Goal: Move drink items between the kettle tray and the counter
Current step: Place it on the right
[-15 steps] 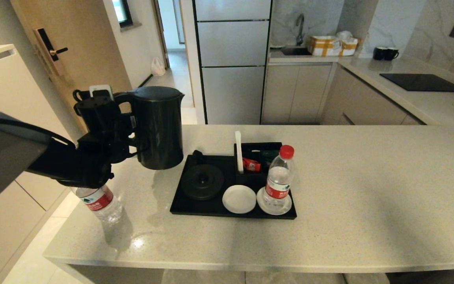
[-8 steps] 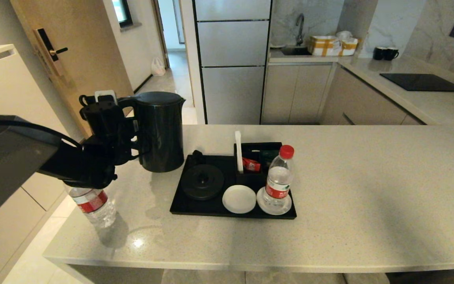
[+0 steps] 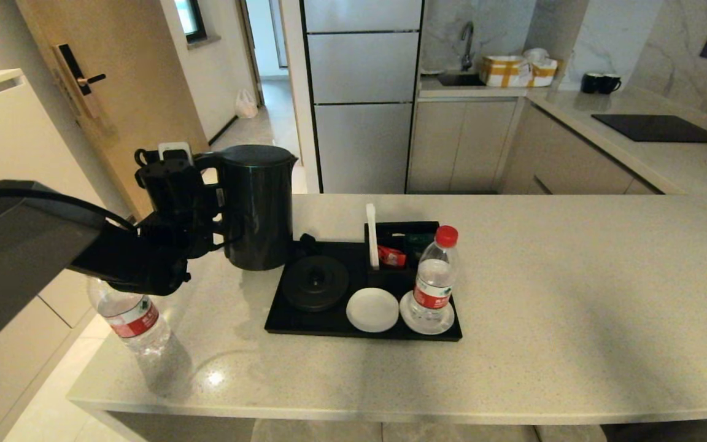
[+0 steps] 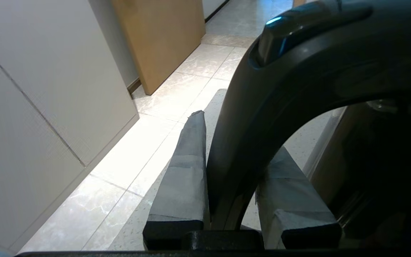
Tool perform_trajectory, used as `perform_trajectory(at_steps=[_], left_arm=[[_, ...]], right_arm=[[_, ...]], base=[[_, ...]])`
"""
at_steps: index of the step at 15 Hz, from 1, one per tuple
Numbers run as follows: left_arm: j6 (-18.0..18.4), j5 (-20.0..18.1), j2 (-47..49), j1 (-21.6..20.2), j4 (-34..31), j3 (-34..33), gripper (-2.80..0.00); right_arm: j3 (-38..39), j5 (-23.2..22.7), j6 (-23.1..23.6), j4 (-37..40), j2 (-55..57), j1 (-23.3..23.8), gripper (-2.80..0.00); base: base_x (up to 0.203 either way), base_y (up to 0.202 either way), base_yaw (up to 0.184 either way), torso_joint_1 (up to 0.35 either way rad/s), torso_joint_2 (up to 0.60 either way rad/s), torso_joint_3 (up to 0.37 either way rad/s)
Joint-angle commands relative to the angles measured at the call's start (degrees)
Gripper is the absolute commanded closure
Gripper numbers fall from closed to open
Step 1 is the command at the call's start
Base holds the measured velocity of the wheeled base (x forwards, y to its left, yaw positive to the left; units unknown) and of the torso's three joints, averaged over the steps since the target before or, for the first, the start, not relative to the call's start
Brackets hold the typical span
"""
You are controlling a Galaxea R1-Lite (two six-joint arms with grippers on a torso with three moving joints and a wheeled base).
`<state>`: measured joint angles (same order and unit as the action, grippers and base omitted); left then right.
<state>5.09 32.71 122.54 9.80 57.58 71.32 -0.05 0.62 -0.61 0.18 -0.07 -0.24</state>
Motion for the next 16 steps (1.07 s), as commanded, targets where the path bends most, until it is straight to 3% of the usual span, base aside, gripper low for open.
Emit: perform_trajectory(at_steps=[1, 16], left_arm=[[0.10, 0.25, -0.20, 0.66, 0.08, 0.84, 0.00], [0.27, 2.40, -11.97, 6.94, -8.66, 3.74, 0.00]], right_arm=[[-0.04, -0.01, -0.01, -0.01, -0.01, -0.02, 0.00], [0.05, -0.01, -0.01, -0.01, -0.01, -0.02, 0.00]], base=[[0.000, 0.000, 0.000, 0.000, 0.00, 0.000], [0.000, 0.000, 0.000, 0.000, 0.00, 0.000]])
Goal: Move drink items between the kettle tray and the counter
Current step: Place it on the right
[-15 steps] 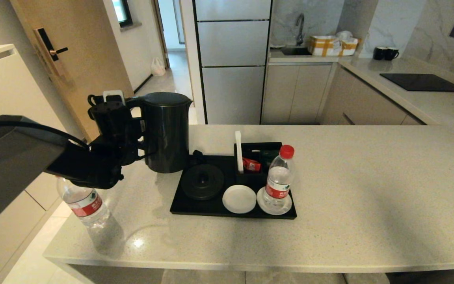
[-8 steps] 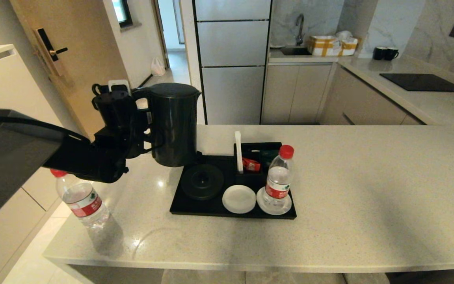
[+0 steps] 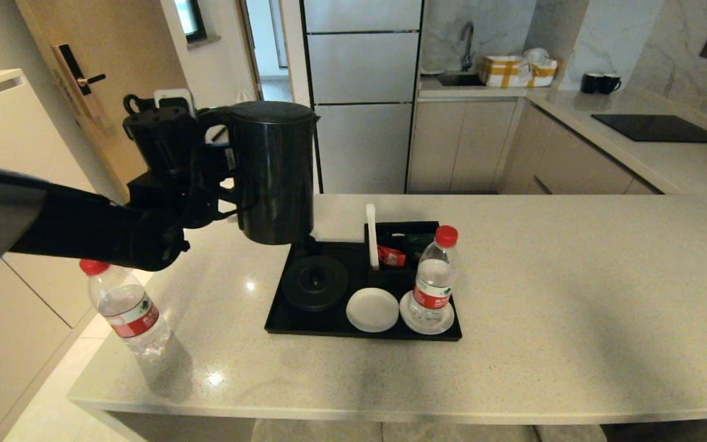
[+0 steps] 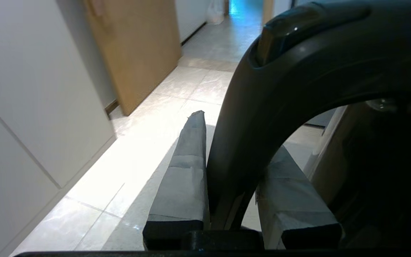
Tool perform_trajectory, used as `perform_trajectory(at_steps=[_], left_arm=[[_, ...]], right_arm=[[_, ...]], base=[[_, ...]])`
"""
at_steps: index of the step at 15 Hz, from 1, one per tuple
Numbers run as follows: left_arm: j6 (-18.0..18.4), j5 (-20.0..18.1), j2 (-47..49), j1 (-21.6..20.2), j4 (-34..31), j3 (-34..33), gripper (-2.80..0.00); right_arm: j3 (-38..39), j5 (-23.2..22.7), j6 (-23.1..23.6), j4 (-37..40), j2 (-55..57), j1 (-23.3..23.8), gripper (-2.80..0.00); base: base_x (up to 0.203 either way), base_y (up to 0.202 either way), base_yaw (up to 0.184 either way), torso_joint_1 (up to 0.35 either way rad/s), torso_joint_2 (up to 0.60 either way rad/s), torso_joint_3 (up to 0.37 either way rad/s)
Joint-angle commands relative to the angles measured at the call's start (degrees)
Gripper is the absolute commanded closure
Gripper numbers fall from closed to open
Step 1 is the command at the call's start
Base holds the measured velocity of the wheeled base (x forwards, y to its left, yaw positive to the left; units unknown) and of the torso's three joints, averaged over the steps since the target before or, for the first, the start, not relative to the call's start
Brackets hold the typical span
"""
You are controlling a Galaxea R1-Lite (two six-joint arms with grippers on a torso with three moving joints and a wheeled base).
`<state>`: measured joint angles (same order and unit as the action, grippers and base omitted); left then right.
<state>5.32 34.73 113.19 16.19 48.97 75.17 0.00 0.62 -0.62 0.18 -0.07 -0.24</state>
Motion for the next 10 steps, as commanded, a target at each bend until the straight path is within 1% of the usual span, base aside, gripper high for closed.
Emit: perform_trajectory(at_steps=[1, 5, 8, 10], left_arm=[[0.07, 0.56, -3.51, 1.03, -0.95, 0.02, 0.00], [0.20, 0.75, -10.56, 3.80, -7.64, 1.66, 0.00], [0.31, 0.97, -15.06, 5.71, -13.43, 4.47, 0.00], [0.39, 2.11, -17.42, 7.31, -16.33, 5.90, 0.00]], right_arm=[[0.00, -0.01, 0.00, -0.01, -0.01, -0.02, 0.00], [0.00, -0.01, 0.00, -0.01, -0.01, -0.02, 0.00], [0.00, -0.01, 0.00, -0.01, -0.01, -0.02, 0.00], [-0.02, -0.01, 0.00, -0.01, -0.01, -0.02, 0.00]], base=[[0.000, 0.000, 0.000, 0.000, 0.00, 0.000], [0.000, 0.000, 0.000, 0.000, 0.00, 0.000], [0.000, 0.000, 0.000, 0.000, 0.00, 0.000], [0.000, 0.000, 0.000, 0.000, 0.00, 0.000]])
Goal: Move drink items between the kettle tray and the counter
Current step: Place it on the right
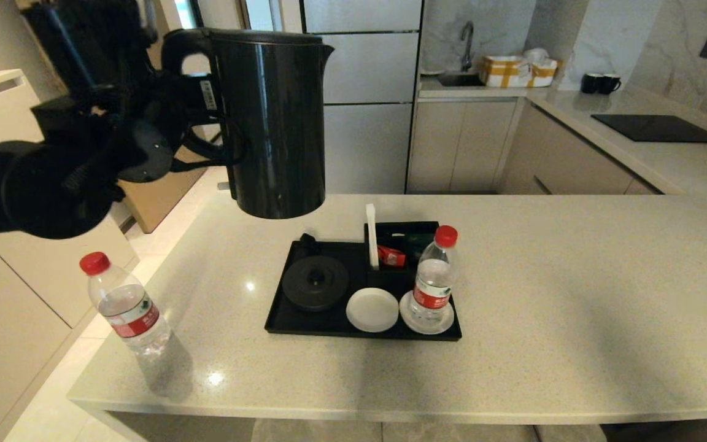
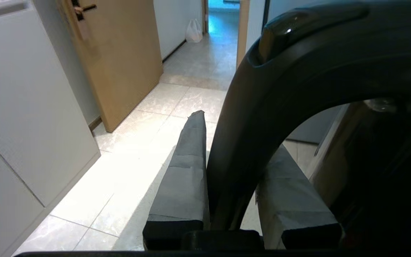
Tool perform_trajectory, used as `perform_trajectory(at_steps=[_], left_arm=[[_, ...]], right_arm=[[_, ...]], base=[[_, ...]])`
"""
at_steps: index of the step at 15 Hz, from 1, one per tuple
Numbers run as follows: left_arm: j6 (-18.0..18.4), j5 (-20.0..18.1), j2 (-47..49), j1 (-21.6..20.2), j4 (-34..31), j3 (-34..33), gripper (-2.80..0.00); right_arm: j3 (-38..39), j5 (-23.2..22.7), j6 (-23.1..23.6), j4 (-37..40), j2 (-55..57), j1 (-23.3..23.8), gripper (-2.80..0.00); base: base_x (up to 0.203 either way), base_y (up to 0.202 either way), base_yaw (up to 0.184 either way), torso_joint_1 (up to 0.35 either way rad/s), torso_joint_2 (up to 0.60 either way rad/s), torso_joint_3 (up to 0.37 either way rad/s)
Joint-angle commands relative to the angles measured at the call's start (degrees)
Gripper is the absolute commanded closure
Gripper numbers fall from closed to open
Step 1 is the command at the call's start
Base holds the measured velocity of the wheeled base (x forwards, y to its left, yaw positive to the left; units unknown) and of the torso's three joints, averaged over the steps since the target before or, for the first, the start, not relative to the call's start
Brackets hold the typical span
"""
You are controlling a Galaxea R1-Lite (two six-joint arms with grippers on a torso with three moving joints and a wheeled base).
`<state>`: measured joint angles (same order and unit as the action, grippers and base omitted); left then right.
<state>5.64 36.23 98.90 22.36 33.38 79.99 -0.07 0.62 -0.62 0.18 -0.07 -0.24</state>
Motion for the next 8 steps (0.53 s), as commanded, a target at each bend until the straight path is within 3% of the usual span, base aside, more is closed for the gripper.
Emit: perform_trajectory(at_steps=[1, 3, 5, 7, 8], left_arm=[[0.07, 1.04, -4.39, 2.25, -2.31, 1.88, 0.00], [0.07, 1.98, -5.89, 4.11, -4.86, 3.43, 0.00], [0.01, 3.85, -7.54, 9.15, -7.73, 6.02, 0.00], [0.01, 4.44, -8.25, 10.30, -8.60, 6.37, 0.00], [0.01, 4.56, -9.26, 13.26, -9.29, 6.07, 0.00]], right_arm=[[0.07, -0.01, 0.01, -0.01, -0.01, -0.02, 0.00], [0.07, -0.01, 0.01, -0.01, -0.01, -0.02, 0.00], [0.07, -0.01, 0.01, -0.01, -0.01, -0.02, 0.00], [-0.01, -0.01, 0.01, -0.01, -0.01, -0.02, 0.00], [0.07, -0.01, 0.01, -0.01, -0.01, -0.02, 0.00]], base=[[0.000, 0.000, 0.000, 0.000, 0.00, 0.000], [0.000, 0.000, 0.000, 0.000, 0.00, 0.000], [0.000, 0.000, 0.000, 0.000, 0.00, 0.000], [0.000, 0.000, 0.000, 0.000, 0.00, 0.000], [0.000, 0.000, 0.000, 0.000, 0.00, 0.000]])
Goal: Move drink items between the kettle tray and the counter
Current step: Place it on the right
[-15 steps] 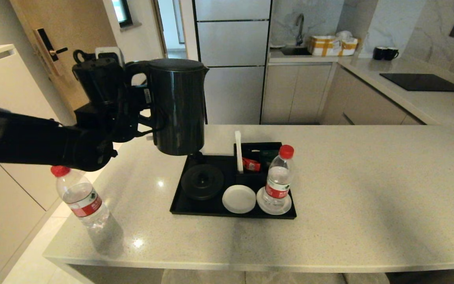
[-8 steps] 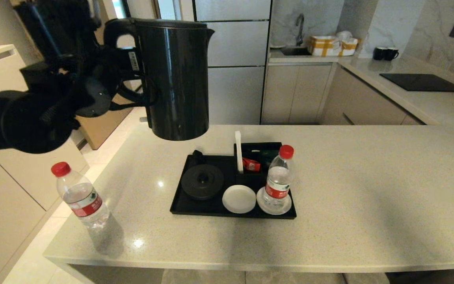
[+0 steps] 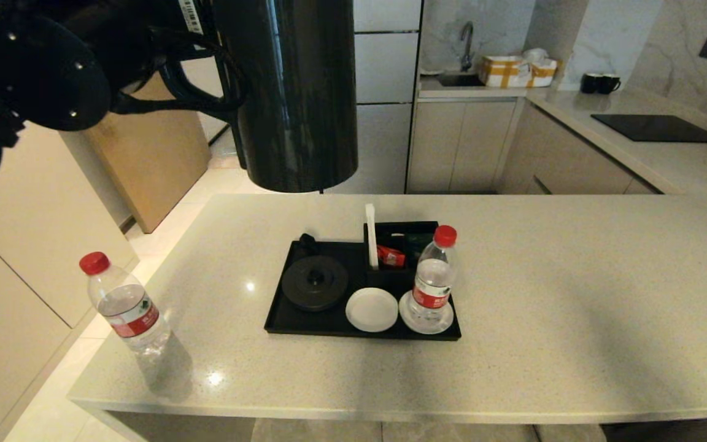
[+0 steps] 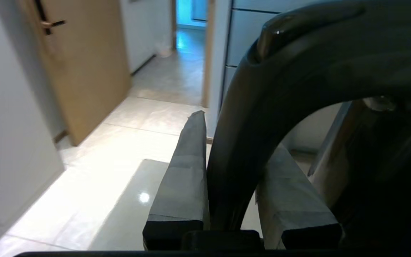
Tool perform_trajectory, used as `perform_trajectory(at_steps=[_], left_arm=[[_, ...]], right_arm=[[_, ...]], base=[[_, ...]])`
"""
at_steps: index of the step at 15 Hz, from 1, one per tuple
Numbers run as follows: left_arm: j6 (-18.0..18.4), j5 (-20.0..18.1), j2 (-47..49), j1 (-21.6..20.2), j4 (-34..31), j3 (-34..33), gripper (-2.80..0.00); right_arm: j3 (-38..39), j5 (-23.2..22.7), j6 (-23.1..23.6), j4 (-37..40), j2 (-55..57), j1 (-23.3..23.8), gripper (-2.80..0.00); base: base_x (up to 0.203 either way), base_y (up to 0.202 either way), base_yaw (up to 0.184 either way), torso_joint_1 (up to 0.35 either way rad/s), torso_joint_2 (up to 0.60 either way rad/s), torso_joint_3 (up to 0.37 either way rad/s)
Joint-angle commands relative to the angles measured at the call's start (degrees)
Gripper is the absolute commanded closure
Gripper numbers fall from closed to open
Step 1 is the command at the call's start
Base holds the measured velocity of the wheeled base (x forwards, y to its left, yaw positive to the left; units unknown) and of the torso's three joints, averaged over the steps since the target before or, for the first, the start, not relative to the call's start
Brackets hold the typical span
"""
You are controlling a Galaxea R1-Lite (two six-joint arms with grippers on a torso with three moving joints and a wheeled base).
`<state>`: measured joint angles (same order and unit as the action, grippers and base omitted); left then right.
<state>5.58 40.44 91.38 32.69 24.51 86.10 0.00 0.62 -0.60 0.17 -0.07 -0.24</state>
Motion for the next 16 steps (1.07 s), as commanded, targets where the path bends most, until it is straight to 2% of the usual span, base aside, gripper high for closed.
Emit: perform_trajectory(at_steps=[1, 3, 5, 7, 9, 16], left_arm=[[0.05, 0.35, -3.02, 4.88, -1.42, -0.55, 0.00], [0.01, 0.35, -3.28, 5.75, -1.90, -0.79, 0.00], [-0.10, 0.27, -3.19, 10.34, -2.30, -1.14, 0.00], [-0.13, 0.24, -3.03, 10.68, -2.34, -1.11, 0.00], [-0.18, 0.12, -2.19, 14.08, -2.26, -0.88, 0.00], [-0.23, 0.07, -3.12, 19.27, -2.28, -2.61, 0.00]], right_arm=[[0.00, -0.01, -0.02, 0.01, -0.01, -0.02, 0.00], [-0.08, -0.01, -0.02, 0.01, -0.01, -0.02, 0.00], [0.00, -0.01, -0.02, 0.01, -0.01, -0.02, 0.00], [0.00, -0.01, -0.02, 0.01, -0.01, -0.02, 0.00], [0.00, -0.01, -0.02, 0.01, -0.01, -0.02, 0.00], [0.00, -0.01, -0.02, 0.01, -0.01, -0.02, 0.00]], base=[[0.000, 0.000, 0.000, 0.000, 0.00, 0.000], [0.000, 0.000, 0.000, 0.000, 0.00, 0.000], [0.000, 0.000, 0.000, 0.000, 0.00, 0.000], [0.000, 0.000, 0.000, 0.000, 0.00, 0.000], [0.000, 0.000, 0.000, 0.000, 0.00, 0.000], [0.000, 0.000, 0.000, 0.000, 0.00, 0.000]])
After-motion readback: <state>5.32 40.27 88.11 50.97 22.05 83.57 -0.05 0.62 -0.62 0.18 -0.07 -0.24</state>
